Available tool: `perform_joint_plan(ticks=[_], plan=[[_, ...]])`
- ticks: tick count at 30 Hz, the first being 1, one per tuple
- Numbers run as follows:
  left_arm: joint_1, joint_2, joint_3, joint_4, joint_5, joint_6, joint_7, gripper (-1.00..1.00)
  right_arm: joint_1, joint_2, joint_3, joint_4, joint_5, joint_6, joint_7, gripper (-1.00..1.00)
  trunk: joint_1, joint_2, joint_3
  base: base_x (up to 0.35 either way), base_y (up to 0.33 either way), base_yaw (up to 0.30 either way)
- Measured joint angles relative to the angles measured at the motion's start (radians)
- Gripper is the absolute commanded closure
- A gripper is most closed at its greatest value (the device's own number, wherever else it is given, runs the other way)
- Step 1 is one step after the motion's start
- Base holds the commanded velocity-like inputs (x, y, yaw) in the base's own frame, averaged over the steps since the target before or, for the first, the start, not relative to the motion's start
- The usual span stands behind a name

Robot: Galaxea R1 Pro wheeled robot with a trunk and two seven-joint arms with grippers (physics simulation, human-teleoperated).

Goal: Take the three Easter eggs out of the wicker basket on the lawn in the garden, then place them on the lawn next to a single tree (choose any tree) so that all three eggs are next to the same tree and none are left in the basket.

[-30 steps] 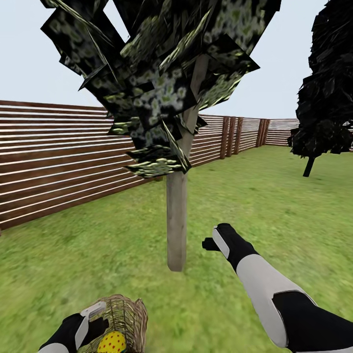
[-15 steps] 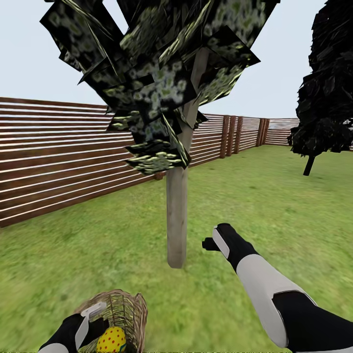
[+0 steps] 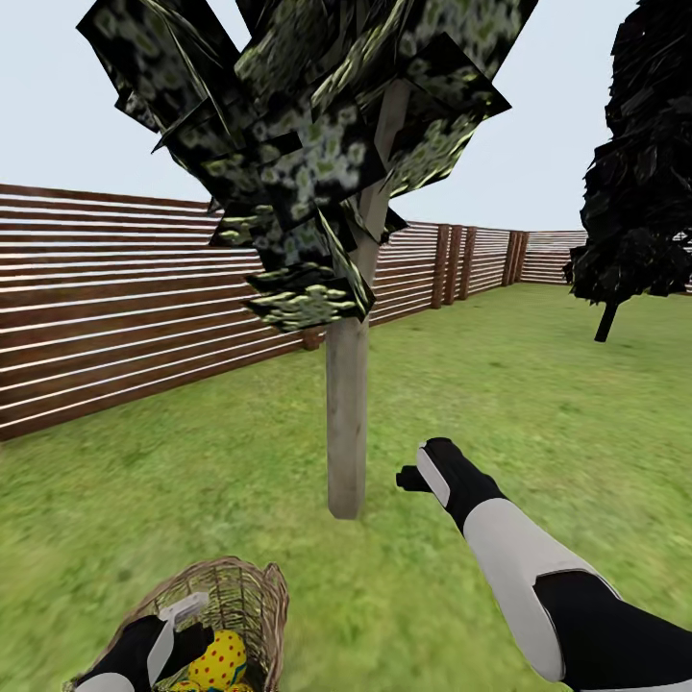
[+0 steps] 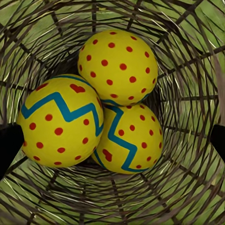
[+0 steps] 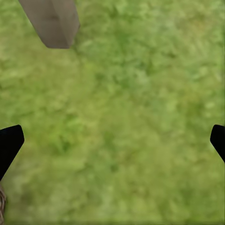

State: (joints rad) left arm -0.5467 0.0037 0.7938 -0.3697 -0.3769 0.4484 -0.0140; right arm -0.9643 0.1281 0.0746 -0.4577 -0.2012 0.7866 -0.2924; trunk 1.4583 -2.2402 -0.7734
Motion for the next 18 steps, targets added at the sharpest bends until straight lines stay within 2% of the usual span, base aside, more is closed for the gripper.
perform_joint_plan(ticks=[8, 18], plan=[[0.0, 0.0, 0.0, 0.001, -0.001, 0.0, 0.001, -1.0, 0.0, 0.0, 0.0, 0.0, 0.0, 0.0, 0.0, -1.0, 0.031, -0.056, -0.025, 0.0, 0.0, 0.0], [-0.001, 0.001, -0.001, -0.006, -0.002, -0.002, 0.01, -1.0, 0.0, 0.0, 0.0, 0.0, 0.0, 0.0, 0.0, -1.0, 0.031, -0.056, -0.025, 0.0, 0.0, 0.0]])
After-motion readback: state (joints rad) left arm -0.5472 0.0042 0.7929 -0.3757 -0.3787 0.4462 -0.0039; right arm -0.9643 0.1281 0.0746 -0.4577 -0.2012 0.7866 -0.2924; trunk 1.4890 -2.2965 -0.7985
